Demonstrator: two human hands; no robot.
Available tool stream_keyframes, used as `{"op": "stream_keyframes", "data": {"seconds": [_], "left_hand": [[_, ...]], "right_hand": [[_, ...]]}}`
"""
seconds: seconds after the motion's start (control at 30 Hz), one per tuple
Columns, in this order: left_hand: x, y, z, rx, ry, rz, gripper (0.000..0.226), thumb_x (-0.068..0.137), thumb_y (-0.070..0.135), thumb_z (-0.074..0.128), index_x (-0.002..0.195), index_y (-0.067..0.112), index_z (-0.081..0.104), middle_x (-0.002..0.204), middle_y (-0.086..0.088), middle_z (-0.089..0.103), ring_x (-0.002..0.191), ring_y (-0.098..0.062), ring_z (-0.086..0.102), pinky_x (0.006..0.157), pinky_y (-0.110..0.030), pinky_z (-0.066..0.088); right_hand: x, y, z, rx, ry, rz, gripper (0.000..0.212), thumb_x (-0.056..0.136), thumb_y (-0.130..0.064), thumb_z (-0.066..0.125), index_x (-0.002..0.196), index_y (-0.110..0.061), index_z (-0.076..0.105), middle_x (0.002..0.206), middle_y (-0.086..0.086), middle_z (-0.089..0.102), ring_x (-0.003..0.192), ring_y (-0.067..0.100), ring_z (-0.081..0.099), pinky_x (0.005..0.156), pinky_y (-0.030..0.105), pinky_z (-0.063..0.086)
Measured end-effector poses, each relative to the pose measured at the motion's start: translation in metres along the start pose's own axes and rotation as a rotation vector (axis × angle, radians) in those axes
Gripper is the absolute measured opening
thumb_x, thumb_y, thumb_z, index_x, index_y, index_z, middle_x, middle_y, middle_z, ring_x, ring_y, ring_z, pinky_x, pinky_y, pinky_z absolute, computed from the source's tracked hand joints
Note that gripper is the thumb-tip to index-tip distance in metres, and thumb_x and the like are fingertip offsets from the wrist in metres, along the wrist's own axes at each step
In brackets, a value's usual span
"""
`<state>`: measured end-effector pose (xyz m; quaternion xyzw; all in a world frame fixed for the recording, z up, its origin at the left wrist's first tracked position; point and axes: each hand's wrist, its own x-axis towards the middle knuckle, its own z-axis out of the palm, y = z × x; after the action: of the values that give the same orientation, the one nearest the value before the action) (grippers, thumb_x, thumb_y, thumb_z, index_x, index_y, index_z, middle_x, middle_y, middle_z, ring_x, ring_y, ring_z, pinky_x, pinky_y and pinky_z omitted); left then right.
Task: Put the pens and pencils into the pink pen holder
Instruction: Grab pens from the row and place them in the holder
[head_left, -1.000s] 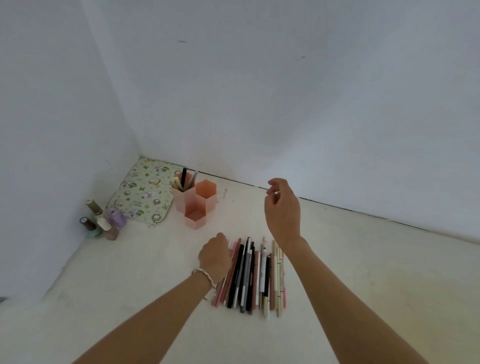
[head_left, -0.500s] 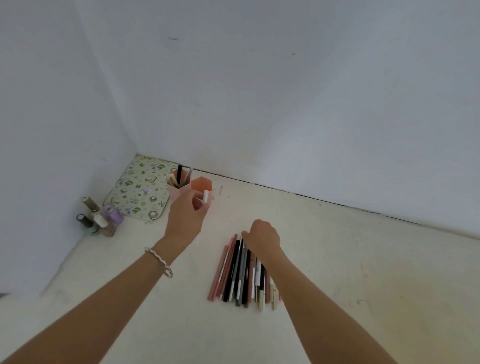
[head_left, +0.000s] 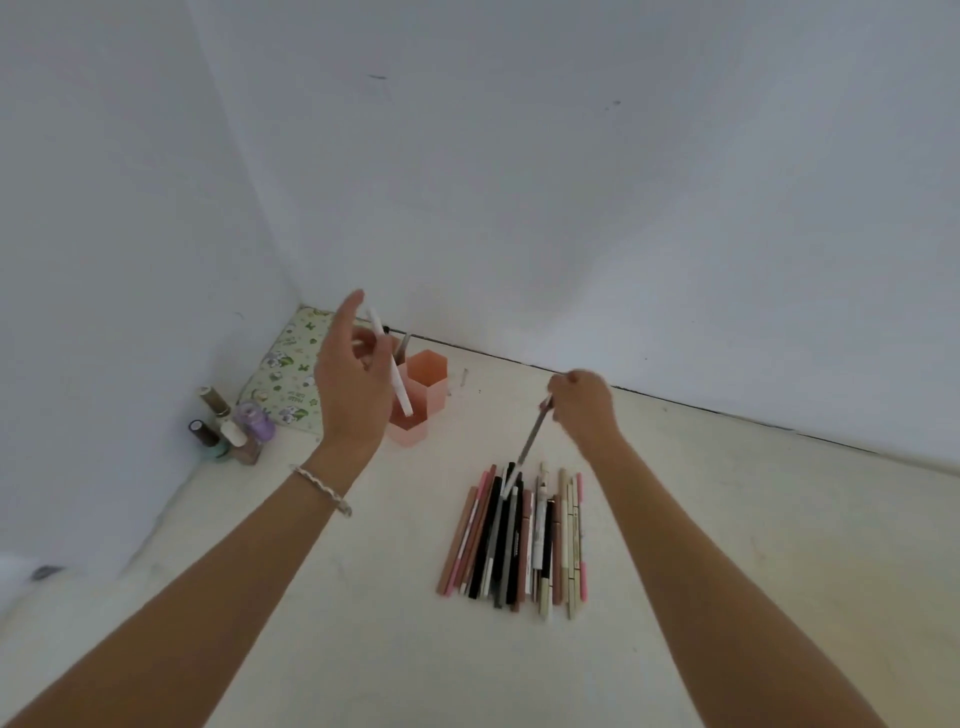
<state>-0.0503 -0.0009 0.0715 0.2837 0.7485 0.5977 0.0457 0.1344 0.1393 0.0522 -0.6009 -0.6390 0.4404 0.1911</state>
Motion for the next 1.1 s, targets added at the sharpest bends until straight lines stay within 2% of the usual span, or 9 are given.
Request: {"op": "stream_keyframes", "data": {"seconds": [0.13,0.3,0.37,0.5,0.73,0.8,0.93,1.0,1.1], "left_hand": [[0.036,0.002,-0.008,-0.038,0.21,0.051,0.035,0.096,0.012,0.053,0.131,0.017,0.053,0.102,-0.012,0.064,0.089,-0.021,0.064,0.074,-0.006,0.046],[0.048,-0.019,0.002,0.072,0.156,0.096,0.031,0.097,0.009,0.05,0.127,0.014,0.053,0.102,-0.012,0.061,0.09,-0.016,0.058,0.075,0.0,0.039],[0.043,-0.033,0.004,0.142,0.08,0.105,0.03,0.097,0.01,0.052,0.126,0.014,0.055,0.104,-0.009,0.061,0.093,-0.016,0.057,0.081,-0.006,0.039],[0.033,-0.059,0.001,0.412,0.019,0.206,0.023,0.093,0.017,0.062,0.113,0.009,0.071,0.115,-0.012,0.064,0.112,-0.032,0.055,0.099,-0.035,0.036],[0.03,-0.056,-0.032,0.263,0.095,0.165,0.03,0.093,0.003,0.049,0.119,0.005,0.064,0.116,-0.011,0.064,0.111,-0.029,0.056,0.1,-0.041,0.043],[0.033,-0.054,-0.041,0.198,0.107,0.158,0.028,0.094,0.002,0.048,0.118,0.006,0.063,0.112,-0.005,0.061,0.104,-0.02,0.058,0.094,-0.035,0.048],[0.033,-0.051,-0.046,0.147,0.109,0.084,0.029,0.094,0.003,0.046,0.117,0.013,0.061,0.11,0.006,0.055,0.087,0.011,0.053,0.077,-0.002,0.041],[0.023,-0.05,-0.043,0.12,0.065,0.047,0.028,0.091,0.003,0.048,0.11,0.02,0.06,0.107,0.007,0.058,0.086,0.006,0.055,0.072,-0.003,0.044],[-0.009,-0.047,-0.026,0.162,-0.144,0.036,0.025,0.089,0.007,0.054,0.089,0.032,0.056,0.088,0.011,0.061,0.077,-0.002,0.058,0.065,-0.012,0.046]], "right_hand": [[-0.004,-0.041,-0.017,0.432,0.162,-0.178,0.015,0.098,-0.012,0.047,0.112,-0.009,0.051,0.069,0.005,0.066,0.054,0.01,0.058,0.052,0.02,0.045],[-0.028,-0.07,-0.002,0.586,0.264,-0.42,0.009,0.099,-0.01,0.044,0.106,-0.017,0.045,0.073,0.002,0.068,0.061,0.011,0.062,0.06,0.029,0.05],[-0.031,-0.072,0.009,0.562,0.272,-0.487,0.009,0.1,-0.011,0.045,0.106,-0.018,0.044,0.077,0.002,0.07,0.064,0.013,0.064,0.065,0.031,0.053],[-0.03,-0.076,0.035,0.503,0.247,-0.58,0.011,0.1,-0.015,0.046,0.105,-0.025,0.045,0.08,-0.002,0.071,0.068,0.013,0.065,0.069,0.029,0.055],[-0.026,-0.087,0.087,0.341,0.165,-0.666,0.017,0.101,-0.018,0.045,0.11,-0.032,0.041,0.092,-0.001,0.07,0.083,0.013,0.066,0.076,0.026,0.053],[-0.023,-0.087,0.099,0.256,0.143,-0.671,0.015,0.102,-0.019,0.044,0.11,-0.031,0.041,0.093,0.0,0.068,0.085,0.016,0.064,0.075,0.027,0.051],[-0.018,-0.081,0.114,-0.066,0.031,-0.787,0.013,0.101,-0.017,0.048,0.107,-0.011,0.057,0.096,0.003,0.064,0.087,0.022,0.058,0.08,0.036,0.049],[-0.02,-0.075,0.116,-0.143,0.059,-0.873,0.016,0.096,-0.012,0.055,0.102,-0.004,0.067,0.105,0.008,0.065,0.099,0.024,0.059,0.089,0.032,0.047],[-0.024,-0.068,0.102,-0.058,0.181,-0.827,0.019,0.095,-0.007,0.053,0.107,-0.005,0.067,0.104,0.006,0.065,0.092,0.022,0.06,0.083,0.031,0.05]]}}
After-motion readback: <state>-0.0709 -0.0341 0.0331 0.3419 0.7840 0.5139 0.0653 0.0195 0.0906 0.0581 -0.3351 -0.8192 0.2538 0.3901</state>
